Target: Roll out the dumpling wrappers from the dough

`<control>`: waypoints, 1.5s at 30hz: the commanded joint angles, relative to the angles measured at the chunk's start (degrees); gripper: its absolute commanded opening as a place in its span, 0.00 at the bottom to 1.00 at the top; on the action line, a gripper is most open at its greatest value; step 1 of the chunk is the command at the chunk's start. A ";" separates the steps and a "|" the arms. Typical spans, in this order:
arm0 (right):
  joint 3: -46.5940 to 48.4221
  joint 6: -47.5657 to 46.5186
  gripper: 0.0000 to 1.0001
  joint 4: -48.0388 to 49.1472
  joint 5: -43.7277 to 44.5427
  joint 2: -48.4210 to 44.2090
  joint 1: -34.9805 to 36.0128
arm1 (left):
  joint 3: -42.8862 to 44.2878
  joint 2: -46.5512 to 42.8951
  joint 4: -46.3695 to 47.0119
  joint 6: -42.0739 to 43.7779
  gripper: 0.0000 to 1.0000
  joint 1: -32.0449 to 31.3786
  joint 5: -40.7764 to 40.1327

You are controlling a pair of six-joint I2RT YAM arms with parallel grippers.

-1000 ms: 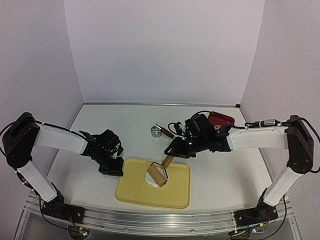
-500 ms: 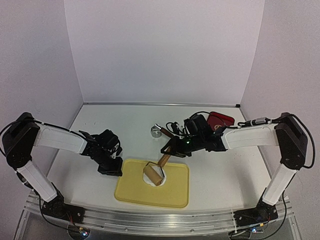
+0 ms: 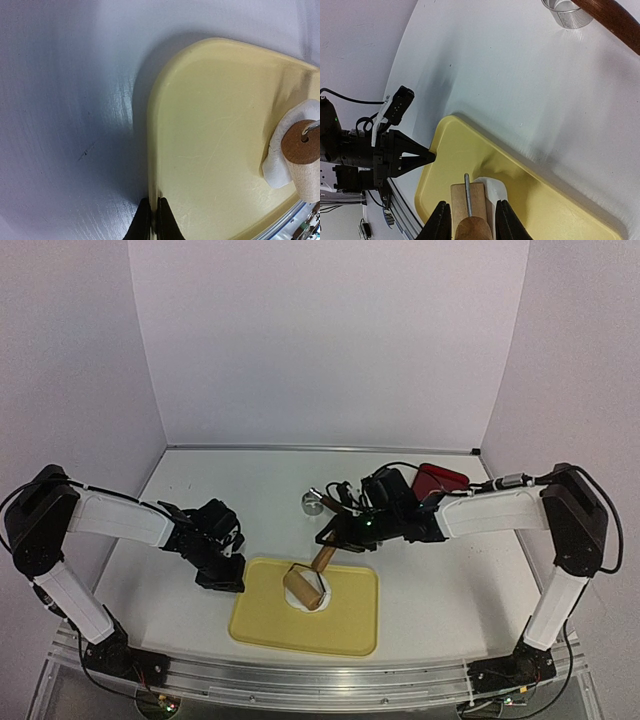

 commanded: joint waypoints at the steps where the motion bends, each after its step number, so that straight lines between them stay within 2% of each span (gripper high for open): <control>1: -2.56 -5.76 0.00 -13.38 11.46 8.33 2.89 | 0.12 1.82 5.84 1.02 0.00 -0.91 1.53; 5: -2.60 -5.36 0.00 -14.08 13.07 7.99 2.86 | 0.22 1.93 5.67 1.02 0.00 -0.91 1.38; 8: -3.06 -4.43 0.00 -17.07 18.31 5.47 2.62 | -0.34 1.31 5.31 0.90 0.00 -0.86 0.68; 13: -8.38 -1.97 0.00 -19.45 24.33 -1.14 -0.81 | -2.16 -0.23 4.61 0.44 0.00 -0.89 -0.49; 18: -11.87 -1.01 0.00 -19.67 26.07 -4.56 -1.91 | -3.61 -1.59 4.31 -0.18 0.00 -0.86 -1.05; 24: -11.44 -1.76 0.00 -19.34 23.73 -3.70 -2.09 | -3.92 -1.86 4.61 -0.32 0.00 -0.91 -1.00; 30: -5.51 -6.22 0.00 -16.45 16.32 3.80 3.28 | -2.34 0.00 5.39 0.07 0.00 -0.90 -0.46; 34: -3.38 -7.28 0.00 -14.96 11.91 7.26 4.37 | -1.70 0.69 5.90 -0.20 0.00 -0.93 -0.32; 40: -5.97 -5.44 0.00 -17.19 18.12 3.42 2.64 | -2.96 -0.60 5.67 -0.58 0.00 -0.89 -0.80; 45: -12.64 -3.61 0.00 -18.88 21.79 -4.73 -1.81 | -3.93 -1.31 5.77 -0.85 0.00 -0.90 -0.90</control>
